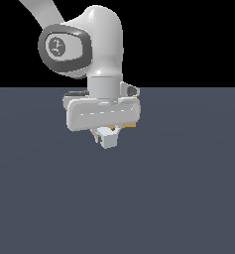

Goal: Insert the peg into the horizontal hole in a box.

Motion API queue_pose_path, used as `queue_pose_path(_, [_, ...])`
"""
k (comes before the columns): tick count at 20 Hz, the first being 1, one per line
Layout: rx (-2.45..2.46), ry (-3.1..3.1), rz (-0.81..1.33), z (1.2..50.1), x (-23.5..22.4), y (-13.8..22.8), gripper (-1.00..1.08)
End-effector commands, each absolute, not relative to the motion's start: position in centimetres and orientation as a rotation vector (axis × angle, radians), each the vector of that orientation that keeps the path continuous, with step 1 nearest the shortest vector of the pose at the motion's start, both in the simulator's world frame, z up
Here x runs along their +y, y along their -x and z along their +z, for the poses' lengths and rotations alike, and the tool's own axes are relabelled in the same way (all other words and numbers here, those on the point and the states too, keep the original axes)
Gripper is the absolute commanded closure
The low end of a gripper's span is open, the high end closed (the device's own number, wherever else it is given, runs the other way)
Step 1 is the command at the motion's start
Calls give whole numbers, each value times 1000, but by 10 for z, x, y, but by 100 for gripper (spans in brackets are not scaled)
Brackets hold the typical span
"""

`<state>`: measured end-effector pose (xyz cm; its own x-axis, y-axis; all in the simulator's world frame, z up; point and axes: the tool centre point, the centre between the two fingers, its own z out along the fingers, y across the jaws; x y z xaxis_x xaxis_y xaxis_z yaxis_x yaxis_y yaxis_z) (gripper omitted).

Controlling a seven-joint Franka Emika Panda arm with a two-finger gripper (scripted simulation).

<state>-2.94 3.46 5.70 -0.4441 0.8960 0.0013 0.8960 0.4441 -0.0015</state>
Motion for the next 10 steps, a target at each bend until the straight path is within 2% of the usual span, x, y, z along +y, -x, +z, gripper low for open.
queue_pose_path(1, [-2641, 1702, -1, 61, 55, 22, 108])
queue_pose_path(10, [-2548, 1838, 0, 71, 116, -7, 108])
